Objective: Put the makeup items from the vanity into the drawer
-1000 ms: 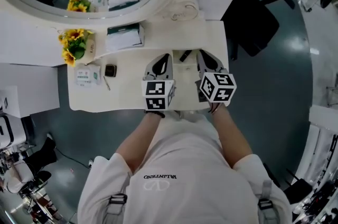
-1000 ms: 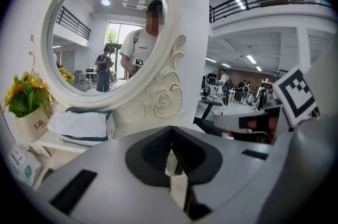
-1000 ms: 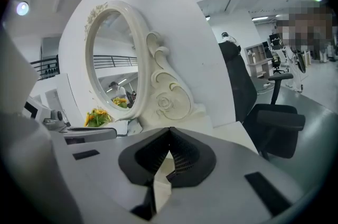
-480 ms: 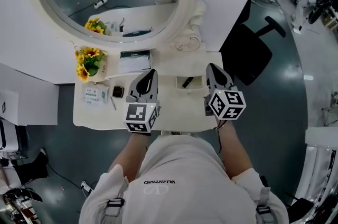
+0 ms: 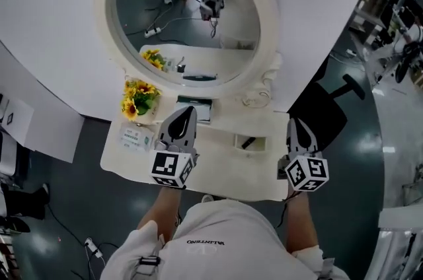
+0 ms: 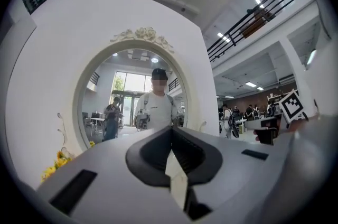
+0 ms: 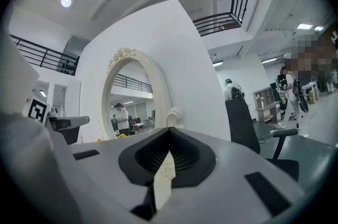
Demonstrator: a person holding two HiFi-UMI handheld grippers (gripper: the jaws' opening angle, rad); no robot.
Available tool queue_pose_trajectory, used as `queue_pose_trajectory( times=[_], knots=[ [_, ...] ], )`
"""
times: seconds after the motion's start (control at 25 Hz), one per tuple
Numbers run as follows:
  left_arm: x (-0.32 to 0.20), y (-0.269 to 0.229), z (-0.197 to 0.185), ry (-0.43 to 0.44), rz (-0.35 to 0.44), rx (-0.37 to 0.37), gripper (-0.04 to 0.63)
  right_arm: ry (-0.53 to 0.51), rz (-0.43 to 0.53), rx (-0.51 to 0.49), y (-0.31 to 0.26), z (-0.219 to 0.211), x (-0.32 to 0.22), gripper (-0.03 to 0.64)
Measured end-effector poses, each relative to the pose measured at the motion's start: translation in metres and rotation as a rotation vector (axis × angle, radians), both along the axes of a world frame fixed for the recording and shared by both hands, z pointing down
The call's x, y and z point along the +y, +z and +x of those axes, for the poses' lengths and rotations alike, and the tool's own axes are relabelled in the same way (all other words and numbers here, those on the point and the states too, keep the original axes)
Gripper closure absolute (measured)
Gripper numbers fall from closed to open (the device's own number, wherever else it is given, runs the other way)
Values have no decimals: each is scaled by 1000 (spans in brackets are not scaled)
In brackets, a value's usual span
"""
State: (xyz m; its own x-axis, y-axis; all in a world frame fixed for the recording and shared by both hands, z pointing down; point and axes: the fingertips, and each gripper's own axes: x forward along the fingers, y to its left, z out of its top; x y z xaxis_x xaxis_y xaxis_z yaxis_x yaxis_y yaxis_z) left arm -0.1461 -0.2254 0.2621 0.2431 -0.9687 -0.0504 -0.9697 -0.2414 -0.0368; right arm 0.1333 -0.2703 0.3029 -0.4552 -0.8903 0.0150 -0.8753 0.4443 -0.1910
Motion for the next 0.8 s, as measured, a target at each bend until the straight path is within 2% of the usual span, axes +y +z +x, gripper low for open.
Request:
queue_pose_trajectory(
  times=[0.4, 0.8],
  knots=[
    [22, -33, -37, -51, 141, 30, 592, -10, 78, -15, -34, -6, 7, 606],
    [17, -35, -45, -40, 156, 48, 592, 2, 93, -12, -41, -4, 8, 606]
  ],
)
